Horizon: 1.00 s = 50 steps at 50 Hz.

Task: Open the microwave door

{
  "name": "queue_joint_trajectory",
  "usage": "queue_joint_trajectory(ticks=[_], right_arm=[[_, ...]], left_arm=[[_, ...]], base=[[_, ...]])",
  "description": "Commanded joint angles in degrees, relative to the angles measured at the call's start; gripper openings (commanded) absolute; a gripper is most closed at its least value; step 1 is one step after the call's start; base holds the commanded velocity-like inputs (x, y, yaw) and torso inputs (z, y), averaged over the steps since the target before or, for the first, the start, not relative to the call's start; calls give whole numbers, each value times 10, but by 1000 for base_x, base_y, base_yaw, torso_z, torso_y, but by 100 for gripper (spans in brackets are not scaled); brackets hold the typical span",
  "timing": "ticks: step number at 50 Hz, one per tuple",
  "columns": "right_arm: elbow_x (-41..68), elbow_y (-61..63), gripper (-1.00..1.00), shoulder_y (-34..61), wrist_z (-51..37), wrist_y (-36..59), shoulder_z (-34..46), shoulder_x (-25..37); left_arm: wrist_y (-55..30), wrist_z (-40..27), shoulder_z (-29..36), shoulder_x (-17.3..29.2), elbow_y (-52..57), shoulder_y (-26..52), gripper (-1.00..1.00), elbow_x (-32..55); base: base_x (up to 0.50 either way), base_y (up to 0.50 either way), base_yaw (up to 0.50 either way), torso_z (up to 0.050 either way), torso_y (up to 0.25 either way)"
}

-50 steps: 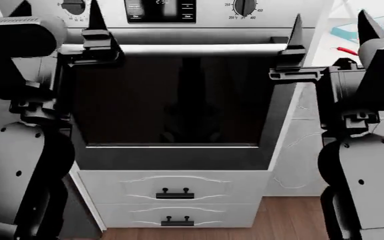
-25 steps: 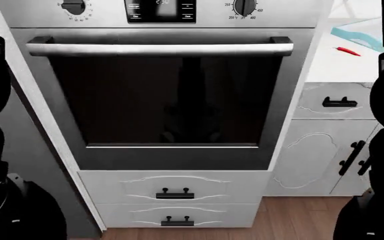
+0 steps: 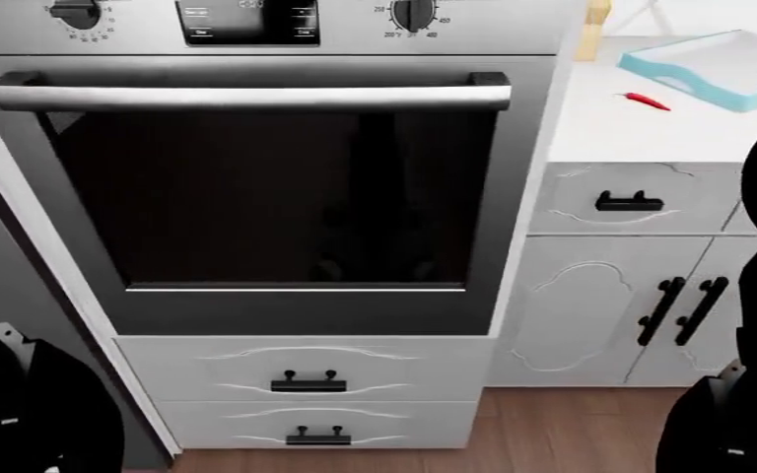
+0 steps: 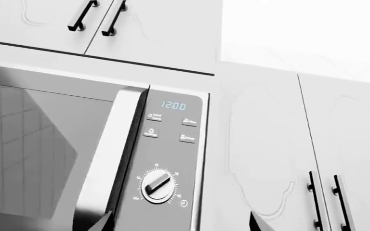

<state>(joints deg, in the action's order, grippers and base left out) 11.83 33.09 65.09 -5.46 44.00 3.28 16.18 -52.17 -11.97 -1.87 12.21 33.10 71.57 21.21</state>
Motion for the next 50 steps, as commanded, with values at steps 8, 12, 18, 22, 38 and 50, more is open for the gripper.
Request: queue_joint_trajectory(ticks=[8,12,18,22,38,50], right_arm=[[7,3,100,-6,-5,0,-7,1],[9,4,100,-4,-6,3,-7,2],[10,5,100,-4,-8,4,-6,3],[11,4,100,-4,-8,3,-6,4],[15,2,100,-6,-10,0,-4,4],[14,1,100,-9,-13,-3,-1,7]], left_arm=[[2,-6,4,1,-2,1,100,6],[1,-7,3,2,0,2,100,8],[5,-9,6,2,-3,1,100,8],[6,-10,6,3,-4,2,100,9],[3,-14,8,5,-5,8,100,16],[7,-17,10,7,-6,6,100,18]], base=[[0,-500,0,0,0],[0,-500,0,0,0],[0,-500,0,0,0],[0,-500,0,0,0],[0,-207,0,0,0],[274,0,0,0,0]])
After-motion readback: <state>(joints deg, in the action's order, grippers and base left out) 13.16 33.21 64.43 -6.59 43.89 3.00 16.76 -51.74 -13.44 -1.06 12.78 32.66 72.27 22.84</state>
